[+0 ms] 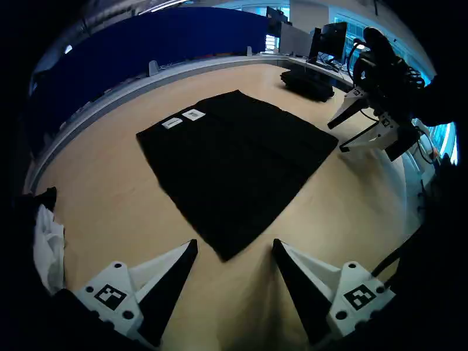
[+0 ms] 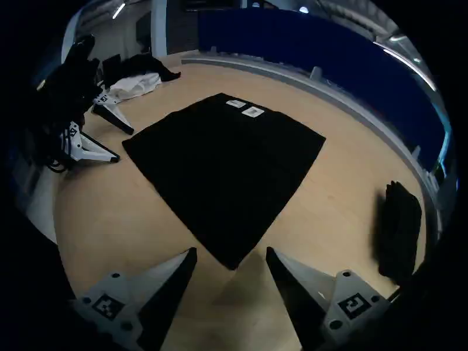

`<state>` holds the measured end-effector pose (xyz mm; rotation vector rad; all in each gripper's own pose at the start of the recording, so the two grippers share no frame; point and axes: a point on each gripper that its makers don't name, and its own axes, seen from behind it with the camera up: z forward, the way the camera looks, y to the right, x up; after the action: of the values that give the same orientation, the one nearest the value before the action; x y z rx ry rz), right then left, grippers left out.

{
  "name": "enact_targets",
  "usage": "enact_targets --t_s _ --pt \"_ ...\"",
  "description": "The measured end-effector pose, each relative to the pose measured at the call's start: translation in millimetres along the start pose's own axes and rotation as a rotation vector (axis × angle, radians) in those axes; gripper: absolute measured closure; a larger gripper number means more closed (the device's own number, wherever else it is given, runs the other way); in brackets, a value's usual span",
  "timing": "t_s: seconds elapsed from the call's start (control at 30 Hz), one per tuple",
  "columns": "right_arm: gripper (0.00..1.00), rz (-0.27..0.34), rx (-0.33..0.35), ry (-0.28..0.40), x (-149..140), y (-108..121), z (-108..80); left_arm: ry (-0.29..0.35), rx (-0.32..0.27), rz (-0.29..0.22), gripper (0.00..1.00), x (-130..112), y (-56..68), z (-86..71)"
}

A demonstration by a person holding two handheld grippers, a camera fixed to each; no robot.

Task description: Fold towel

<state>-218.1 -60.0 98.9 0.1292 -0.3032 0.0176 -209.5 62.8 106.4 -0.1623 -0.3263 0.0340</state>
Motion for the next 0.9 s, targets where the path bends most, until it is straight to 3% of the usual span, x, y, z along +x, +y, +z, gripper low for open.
enact_targets --t_s 0.23,0.63,0.7,0.83,0.9 --pt "0.4 0.004 0.015 -0.006 -6 -6 2.3 -0.002 0.013 -0.002 0.15 0 0.5 0.8" --pt "0.7 0.033 0.009 -0.008 -6 -3 2.9 -0.027 0.006 0.015 0.48 1 5.3 0.3" --pt "0.75 0.032 0.003 -0.007 -5 -2 2.2 -0.031 0.009 0.014 0.48 1 4.5 0.1" --pt "0.83 0.037 -0.017 -0.007 -5 1 1.2 -0.041 0.026 0.01 0.74 0 -0.1 -0.2" --pt "0.85 0.042 -0.026 -0.009 -6 2 0.9 -0.045 0.038 0.009 0.82 -1 -2.9 0.3"
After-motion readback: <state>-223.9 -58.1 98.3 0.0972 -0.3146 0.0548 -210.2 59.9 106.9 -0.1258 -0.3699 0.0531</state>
